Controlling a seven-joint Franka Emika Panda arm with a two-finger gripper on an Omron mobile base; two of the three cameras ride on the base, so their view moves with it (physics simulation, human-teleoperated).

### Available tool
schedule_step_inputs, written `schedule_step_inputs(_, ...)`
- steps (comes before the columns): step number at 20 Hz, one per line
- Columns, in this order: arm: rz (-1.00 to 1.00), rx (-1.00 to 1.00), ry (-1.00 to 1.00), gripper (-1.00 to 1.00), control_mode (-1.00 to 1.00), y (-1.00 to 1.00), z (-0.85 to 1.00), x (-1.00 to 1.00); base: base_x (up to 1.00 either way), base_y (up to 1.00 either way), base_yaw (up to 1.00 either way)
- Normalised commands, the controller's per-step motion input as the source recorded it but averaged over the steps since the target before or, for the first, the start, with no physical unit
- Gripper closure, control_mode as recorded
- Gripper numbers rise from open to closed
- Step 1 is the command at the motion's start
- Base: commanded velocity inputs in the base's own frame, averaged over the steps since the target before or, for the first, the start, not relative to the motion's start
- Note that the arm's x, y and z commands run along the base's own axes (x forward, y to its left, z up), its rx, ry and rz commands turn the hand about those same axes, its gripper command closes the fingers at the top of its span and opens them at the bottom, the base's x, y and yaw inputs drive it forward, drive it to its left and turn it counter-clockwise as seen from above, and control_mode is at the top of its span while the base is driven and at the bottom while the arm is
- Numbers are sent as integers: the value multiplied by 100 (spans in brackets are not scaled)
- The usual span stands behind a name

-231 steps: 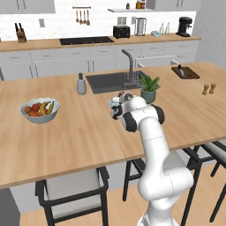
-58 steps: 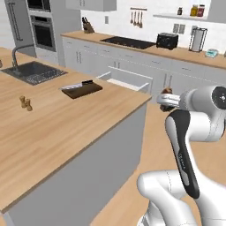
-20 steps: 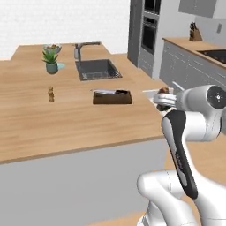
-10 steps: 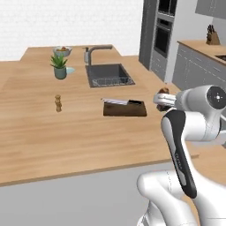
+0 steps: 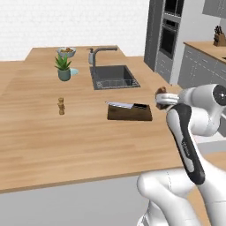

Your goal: Pick up the knife from the drawer and place it on the cutting board. Then place the meat from the plate to the cutting board.

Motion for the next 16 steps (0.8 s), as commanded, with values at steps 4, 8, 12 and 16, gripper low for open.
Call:
schedule_step_inputs(4, 31, 0, 0, 100, -100, -48, -22, 41, 0, 0, 0)
schedule_step_inputs(8, 29, 0, 0, 100, -100, -10, -56, 88, 0, 0, 0)
schedule_step_inputs(12, 36, 0, 9, 100, -100, -1, -45, 86, 0, 0, 0)
schedule_step_inputs(16, 29, 0, 4, 100, -100, 0, -4, 48, 0, 0, 0)
